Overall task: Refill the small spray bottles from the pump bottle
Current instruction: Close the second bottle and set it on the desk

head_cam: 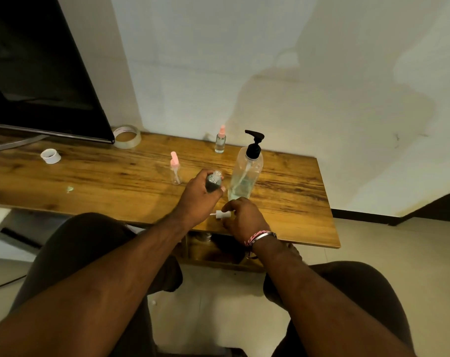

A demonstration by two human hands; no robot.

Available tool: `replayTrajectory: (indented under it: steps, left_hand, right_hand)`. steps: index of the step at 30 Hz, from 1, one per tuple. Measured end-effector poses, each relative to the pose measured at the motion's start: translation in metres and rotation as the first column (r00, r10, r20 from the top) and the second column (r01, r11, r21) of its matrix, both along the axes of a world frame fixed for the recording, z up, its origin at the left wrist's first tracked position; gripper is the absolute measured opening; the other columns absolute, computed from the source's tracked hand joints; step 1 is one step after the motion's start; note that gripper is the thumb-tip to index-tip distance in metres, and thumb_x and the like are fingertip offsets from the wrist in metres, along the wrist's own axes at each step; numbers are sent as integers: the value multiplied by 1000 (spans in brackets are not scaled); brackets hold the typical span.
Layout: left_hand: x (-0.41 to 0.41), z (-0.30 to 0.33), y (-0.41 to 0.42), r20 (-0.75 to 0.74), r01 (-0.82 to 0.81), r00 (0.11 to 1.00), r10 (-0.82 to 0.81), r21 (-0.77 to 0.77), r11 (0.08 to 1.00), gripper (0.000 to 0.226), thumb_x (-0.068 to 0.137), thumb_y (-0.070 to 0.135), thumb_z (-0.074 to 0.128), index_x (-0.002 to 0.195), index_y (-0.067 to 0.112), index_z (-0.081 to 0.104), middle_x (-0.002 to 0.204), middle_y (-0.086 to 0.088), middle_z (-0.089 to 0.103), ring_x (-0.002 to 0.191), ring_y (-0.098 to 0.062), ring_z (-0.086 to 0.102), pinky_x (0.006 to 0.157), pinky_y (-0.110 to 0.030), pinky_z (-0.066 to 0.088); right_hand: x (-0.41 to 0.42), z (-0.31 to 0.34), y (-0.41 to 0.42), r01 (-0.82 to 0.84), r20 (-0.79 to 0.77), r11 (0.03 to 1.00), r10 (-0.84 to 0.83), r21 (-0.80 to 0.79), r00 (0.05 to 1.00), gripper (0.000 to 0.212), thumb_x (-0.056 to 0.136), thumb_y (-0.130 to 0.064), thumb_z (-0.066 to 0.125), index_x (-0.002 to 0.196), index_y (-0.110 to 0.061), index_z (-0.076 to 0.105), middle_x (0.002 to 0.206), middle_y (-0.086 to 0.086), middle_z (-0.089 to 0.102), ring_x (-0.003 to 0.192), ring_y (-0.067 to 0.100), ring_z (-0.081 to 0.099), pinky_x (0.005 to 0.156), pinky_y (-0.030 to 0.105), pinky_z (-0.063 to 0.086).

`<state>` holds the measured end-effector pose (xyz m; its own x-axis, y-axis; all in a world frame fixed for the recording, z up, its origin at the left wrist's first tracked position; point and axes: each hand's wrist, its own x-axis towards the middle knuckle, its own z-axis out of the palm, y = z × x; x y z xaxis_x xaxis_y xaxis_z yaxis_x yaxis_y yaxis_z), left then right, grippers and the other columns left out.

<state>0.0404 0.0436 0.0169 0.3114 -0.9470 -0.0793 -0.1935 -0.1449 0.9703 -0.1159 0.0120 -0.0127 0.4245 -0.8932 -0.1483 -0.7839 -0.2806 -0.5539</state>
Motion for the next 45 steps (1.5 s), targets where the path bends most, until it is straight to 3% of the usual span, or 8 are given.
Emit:
replayTrajectory:
  steps: [4, 10, 16, 21, 29, 33, 39, 45]
  left_hand:
    - [12, -12, -4, 74, -16, 997, 13, 44, 999, 35, 94, 19, 79, 126, 21, 66, 115, 9, 73, 108, -8, 69, 92, -27, 56]
    - [18, -21, -7, 204, -17, 979, 11, 27, 1000, 35, 88, 19, 85, 119, 28, 72, 121, 7, 68, 110, -9, 64, 90, -22, 51]
    - [14, -16, -6, 256, -34, 966, 31, 6, 999, 40, 89, 19, 83, 127, 22, 71, 123, 5, 65, 112, -12, 62, 92, -24, 47]
    - [11, -7, 1, 248, -90, 965, 87, 2, 996, 41, 95, 17, 77, 135, 17, 67, 127, 2, 63, 115, -18, 64, 101, -35, 54]
    - [4, -7, 8, 250, -79, 966, 65, 46, 996, 44, 96, 17, 76, 139, 19, 65, 133, 1, 62, 119, -17, 62, 103, -33, 51]
    - [4, -10, 6, 252, -53, 967, 37, 57, 997, 40, 93, 14, 79, 131, 21, 69, 126, 5, 62, 116, -14, 61, 96, -24, 45]
    - [3, -17, 2, 238, -13, 971, 0, 55, 998, 36, 89, 15, 84, 122, 23, 71, 122, 6, 65, 112, -13, 61, 92, -22, 46]
    - [3, -15, -3, 222, -21, 975, 3, 77, 997, 39, 91, 20, 83, 127, 22, 70, 118, 7, 64, 110, -12, 60, 91, -27, 47]
  right_hand:
    - [11, -10, -6, -103, -98, 993, 96, -66, 991, 34, 87, -18, 69, 120, -23, 73, 124, 5, 63, 117, 29, 55, 96, 39, 53]
    - [24, -15, -9, -191, -183, 976, 171, -100, 968, 28, 89, -21, 68, 117, -22, 73, 113, 6, 64, 107, 29, 60, 88, 42, 57]
    - [16, 13, -9, -37, -55, 999, 35, -39, 998, 28, 83, -31, 71, 108, -19, 77, 99, 5, 74, 90, 24, 71, 76, 31, 58]
    - [-5, 60, -1, 73, 24, 990, -70, -120, 997, 38, 79, -34, 75, 115, -21, 78, 110, 1, 77, 96, 14, 71, 87, 25, 55]
    - [-30, 97, 18, 240, 281, 943, -172, -232, 944, 17, 84, -34, 76, 97, -23, 80, 89, -10, 74, 77, 0, 66, 65, 13, 50]
    - [-29, 99, 13, 325, 441, 934, -231, -149, 867, 11, 85, -33, 78, 93, -25, 80, 85, -14, 74, 77, 2, 69, 67, 17, 54]
    - [-25, 106, 2, 369, 596, 919, -375, 139, 710, 13, 89, -26, 77, 90, -13, 80, 69, 4, 75, 59, 17, 72, 56, 31, 60]
    - [-20, 105, -1, 348, 595, 925, -367, 153, 715, 15, 90, -26, 76, 81, -15, 78, 66, 5, 74, 61, 20, 72, 60, 34, 62]
